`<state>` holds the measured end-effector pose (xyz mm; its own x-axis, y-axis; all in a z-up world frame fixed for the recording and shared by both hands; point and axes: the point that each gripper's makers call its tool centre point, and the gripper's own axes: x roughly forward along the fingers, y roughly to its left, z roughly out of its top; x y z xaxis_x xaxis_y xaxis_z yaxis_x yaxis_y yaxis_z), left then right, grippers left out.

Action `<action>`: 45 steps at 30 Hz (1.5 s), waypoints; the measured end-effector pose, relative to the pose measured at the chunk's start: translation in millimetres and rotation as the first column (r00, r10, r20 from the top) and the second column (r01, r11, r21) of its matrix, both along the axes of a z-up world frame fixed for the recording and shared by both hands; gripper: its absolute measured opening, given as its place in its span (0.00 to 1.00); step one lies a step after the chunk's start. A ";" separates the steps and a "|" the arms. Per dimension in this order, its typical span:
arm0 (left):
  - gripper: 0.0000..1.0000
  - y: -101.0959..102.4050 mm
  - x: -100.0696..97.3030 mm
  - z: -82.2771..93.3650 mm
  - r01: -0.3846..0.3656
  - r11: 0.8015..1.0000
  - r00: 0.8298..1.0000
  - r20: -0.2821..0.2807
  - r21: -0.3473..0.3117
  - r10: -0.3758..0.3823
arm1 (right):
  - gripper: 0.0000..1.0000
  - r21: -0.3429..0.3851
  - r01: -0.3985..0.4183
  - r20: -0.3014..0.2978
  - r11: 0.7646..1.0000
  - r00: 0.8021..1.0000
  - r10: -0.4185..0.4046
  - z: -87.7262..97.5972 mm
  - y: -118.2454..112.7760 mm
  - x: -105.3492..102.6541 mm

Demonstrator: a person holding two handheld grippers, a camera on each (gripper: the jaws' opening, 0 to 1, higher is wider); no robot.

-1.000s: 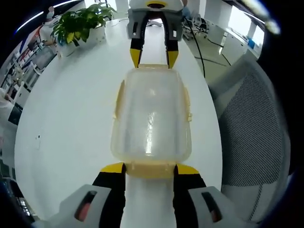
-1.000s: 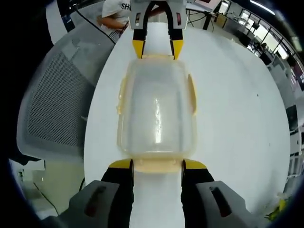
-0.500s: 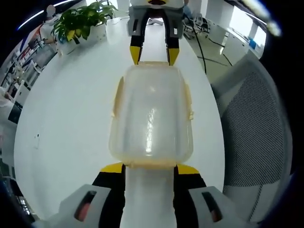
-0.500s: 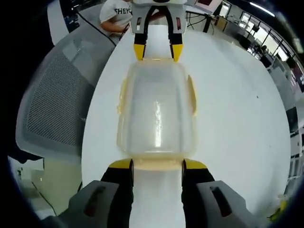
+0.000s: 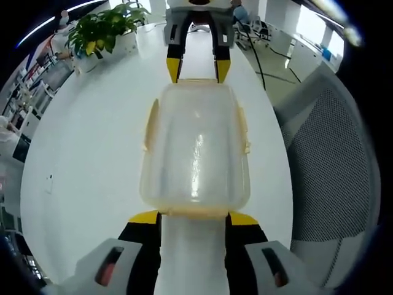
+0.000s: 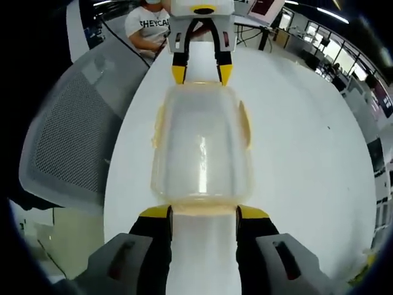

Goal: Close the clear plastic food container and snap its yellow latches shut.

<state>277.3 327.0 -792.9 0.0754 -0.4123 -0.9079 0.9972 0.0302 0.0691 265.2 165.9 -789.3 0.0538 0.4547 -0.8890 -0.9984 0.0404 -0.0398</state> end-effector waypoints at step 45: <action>0.27 -8.6 -3.7 10.1 -0.811 0.542 0.579 -0.422 -0.219 0.698 | 0.16 0.112 0.849 -0.485 0.517 0.501 -0.717 10.4 7.2 0.5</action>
